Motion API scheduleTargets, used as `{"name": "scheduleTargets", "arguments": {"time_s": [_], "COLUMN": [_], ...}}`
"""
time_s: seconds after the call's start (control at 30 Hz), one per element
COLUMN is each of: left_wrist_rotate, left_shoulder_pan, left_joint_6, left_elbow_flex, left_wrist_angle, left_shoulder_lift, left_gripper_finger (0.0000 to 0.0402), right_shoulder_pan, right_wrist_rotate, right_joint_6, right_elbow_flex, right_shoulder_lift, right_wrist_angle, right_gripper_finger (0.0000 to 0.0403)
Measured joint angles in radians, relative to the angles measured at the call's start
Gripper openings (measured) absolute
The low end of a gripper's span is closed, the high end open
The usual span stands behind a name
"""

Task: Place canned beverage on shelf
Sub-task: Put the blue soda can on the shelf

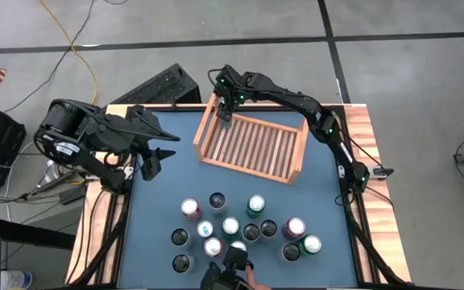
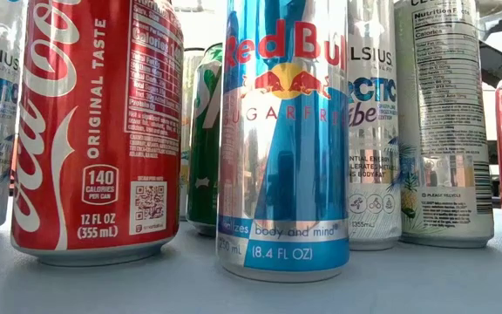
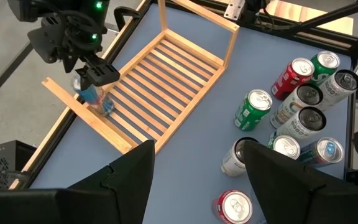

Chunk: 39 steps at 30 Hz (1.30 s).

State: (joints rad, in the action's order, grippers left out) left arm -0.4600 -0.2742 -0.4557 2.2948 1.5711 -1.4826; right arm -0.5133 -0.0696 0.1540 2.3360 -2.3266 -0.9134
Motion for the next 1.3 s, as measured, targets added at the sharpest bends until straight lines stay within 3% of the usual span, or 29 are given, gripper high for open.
{"name": "scheduleTargets", "arguments": {"time_s": [0.53,1.0,1.13,1.3], "left_wrist_rotate": [0.0,0.002,0.003,0.003], "left_shoulder_pan": [0.0,0.0,0.0,0.0], "left_joint_6": [0.015,0.018,0.02,0.03], "left_elbow_flex": [0.0,0.0,0.0,0.0], "left_wrist_angle": [0.0,0.0,0.0,0.0], "left_shoulder_lift": [0.0,0.0,0.0,0.0], "left_gripper_finger": [0.0233,0.0233,0.0233,0.0233], "right_shoulder_pan": [0.001,0.039,0.068,0.076], "right_wrist_rotate": [-0.012,-0.008,-0.009,-0.012], "right_joint_6": [-0.015,-0.006,-0.028,-0.07], "right_elbow_flex": [-0.019,0.011,-0.026,-0.111], "right_shoulder_lift": [0.013,0.116,0.115,0.115], "right_wrist_angle": [0.032,-0.195,-0.227,-0.142], "right_gripper_finger": [0.0256,0.0256,0.0256,0.0256]}}
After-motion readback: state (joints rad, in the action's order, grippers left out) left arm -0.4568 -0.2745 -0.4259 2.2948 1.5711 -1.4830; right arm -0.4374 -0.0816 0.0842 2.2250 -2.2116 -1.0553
